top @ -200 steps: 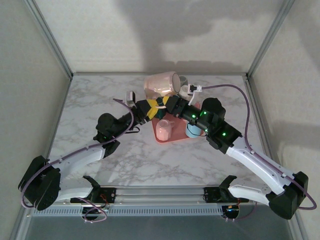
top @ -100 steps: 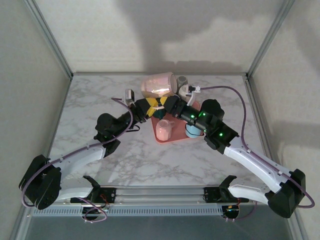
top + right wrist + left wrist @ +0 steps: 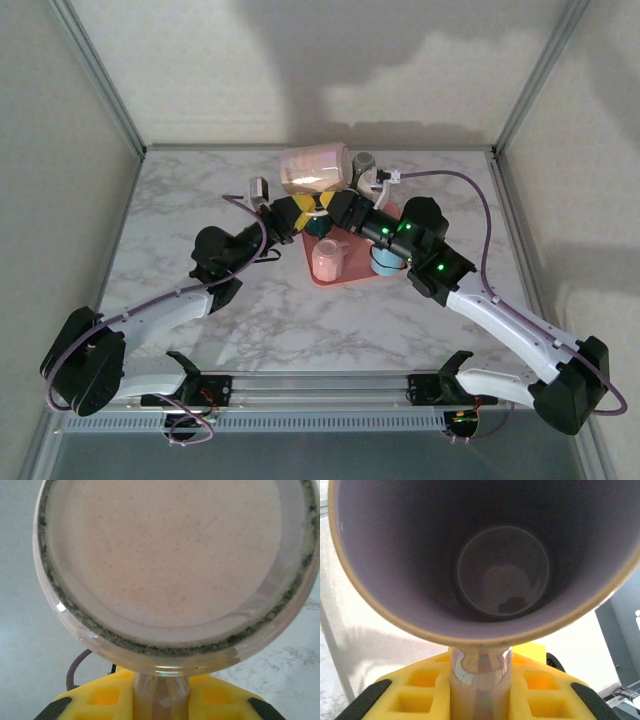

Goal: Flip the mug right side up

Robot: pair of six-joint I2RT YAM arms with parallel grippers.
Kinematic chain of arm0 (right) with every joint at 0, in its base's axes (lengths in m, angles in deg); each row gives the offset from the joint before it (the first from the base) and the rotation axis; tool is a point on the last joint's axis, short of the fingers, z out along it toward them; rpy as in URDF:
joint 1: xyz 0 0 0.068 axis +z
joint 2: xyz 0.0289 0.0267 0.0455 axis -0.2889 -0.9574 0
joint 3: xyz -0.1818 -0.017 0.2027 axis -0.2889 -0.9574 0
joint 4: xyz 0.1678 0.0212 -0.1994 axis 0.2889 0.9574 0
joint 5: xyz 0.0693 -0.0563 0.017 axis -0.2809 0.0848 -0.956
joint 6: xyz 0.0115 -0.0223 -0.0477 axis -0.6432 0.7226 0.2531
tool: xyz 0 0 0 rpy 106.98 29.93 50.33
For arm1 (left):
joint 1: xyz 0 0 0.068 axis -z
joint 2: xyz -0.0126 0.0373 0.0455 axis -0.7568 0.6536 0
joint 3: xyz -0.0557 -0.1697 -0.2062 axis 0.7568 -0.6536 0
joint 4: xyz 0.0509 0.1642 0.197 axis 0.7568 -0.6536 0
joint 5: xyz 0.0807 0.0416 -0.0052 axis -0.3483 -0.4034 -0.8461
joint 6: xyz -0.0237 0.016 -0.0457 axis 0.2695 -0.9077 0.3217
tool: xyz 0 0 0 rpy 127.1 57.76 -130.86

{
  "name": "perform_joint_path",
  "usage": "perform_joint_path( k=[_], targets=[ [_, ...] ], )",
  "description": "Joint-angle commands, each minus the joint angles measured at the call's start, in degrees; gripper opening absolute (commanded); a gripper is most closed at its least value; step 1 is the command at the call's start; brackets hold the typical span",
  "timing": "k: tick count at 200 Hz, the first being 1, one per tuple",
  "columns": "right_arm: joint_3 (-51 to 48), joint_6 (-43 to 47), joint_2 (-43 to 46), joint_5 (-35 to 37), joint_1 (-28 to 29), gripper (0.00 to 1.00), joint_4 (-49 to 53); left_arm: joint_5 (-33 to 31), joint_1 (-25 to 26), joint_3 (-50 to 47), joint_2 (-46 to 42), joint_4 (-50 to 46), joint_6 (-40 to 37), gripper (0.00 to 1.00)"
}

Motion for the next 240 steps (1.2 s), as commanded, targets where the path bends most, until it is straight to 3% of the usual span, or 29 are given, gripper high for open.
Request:
perform_joint_path(
  k=[1,32,64,131,175,240],
  targets=[
    [1.3,0.3,1.7,0.6,-1.7,0.31,0.1,0.1,0.7,2.6,-3.2,4.2,-5.1,0.0],
    [0.7,0.6,2.8,1.4,-3.0,0.53,3.1,-0.9,0.7,2.5,-5.4,2.7,-9.2,0.0],
    [-0.4,0.7,3.9,1.5,-4.4,0.62,5.2,-1.7,0.7,2.6,-7.8,-0.4,-13.8,0.0],
    [-0.6,3.1,5.3,0.7,-5.7,0.63,8.7,-0.8,0.6,3.4,-8.3,-3.5,-18.0,0.0],
    [0.6,6.4,5.5,1.7,-5.8,0.63,13.4,-4.4,0.7,4.7,-9.1,-9.1,-20.7,0.0],
    [2.6,13.2,6.8,3.2,-6.6,0.63,21.7,-7.5,0.7,7.7,-11.4,-23.2,-39.9,0.0]
  ],
)
